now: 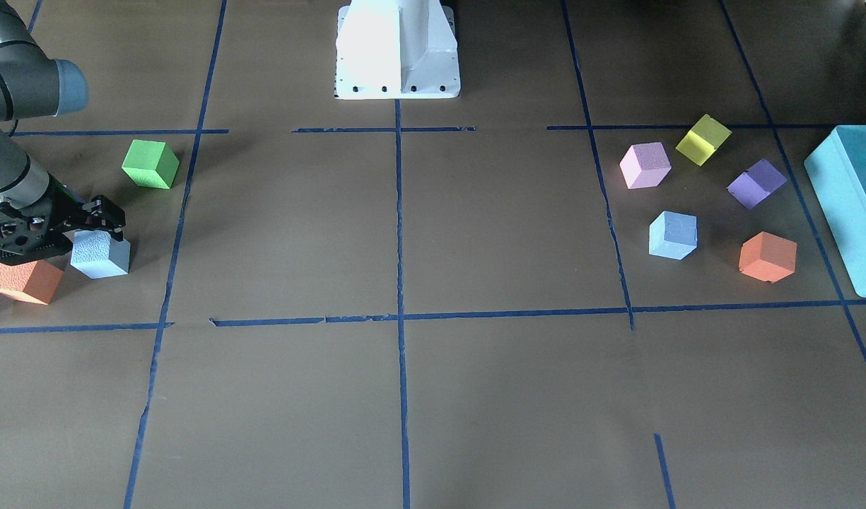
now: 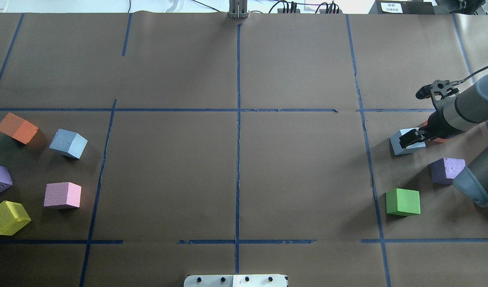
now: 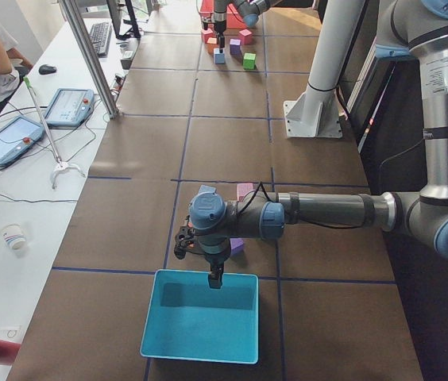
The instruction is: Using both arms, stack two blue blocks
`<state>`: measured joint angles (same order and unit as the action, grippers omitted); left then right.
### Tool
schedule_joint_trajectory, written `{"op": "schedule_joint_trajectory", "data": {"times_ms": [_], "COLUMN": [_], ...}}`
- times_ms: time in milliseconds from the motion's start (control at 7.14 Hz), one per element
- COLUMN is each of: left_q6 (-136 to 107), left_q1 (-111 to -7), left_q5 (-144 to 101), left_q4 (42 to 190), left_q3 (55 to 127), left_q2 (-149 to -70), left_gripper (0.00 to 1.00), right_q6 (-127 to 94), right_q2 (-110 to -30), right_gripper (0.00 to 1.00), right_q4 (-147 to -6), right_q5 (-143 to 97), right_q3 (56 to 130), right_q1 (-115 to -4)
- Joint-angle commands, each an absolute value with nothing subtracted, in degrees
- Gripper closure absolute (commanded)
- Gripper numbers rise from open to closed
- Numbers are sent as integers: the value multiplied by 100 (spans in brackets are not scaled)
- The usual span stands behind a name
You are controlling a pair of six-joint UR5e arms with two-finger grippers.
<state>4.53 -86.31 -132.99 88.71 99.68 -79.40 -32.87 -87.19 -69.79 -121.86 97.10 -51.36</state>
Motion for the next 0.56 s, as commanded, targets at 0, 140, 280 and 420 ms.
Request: {"op": "schedule_joint_trajectory", "data": {"times_ms": [0,140,280,420], "left_q6": [448,457,457,448], "left_q1": [-8631,-8631,-8631,-8631], "left_q5": [-13298,-13307,-13298,-13307], "left_q4": [8868,8868,8877,8868], "left_q3": [9949,9932,9923,9923], "left_q2": [-7937,-7937,-7937,-7937], "left_gripper": [0,0,0,0], "right_q6": [-3296,-3296,-3296,-3313], "right_q2": [-8570,-8561,-8500,-8290], "right_gripper": [37,68,81,85], "right_q4": [-6987,-6987,-6979,-6987], "right_q5": [-12190,-12190,-12199,-12217], "right_q3": [9493,9501,9553,9597], "right_q1": [-5054,-5054,-5045,-5054]}}
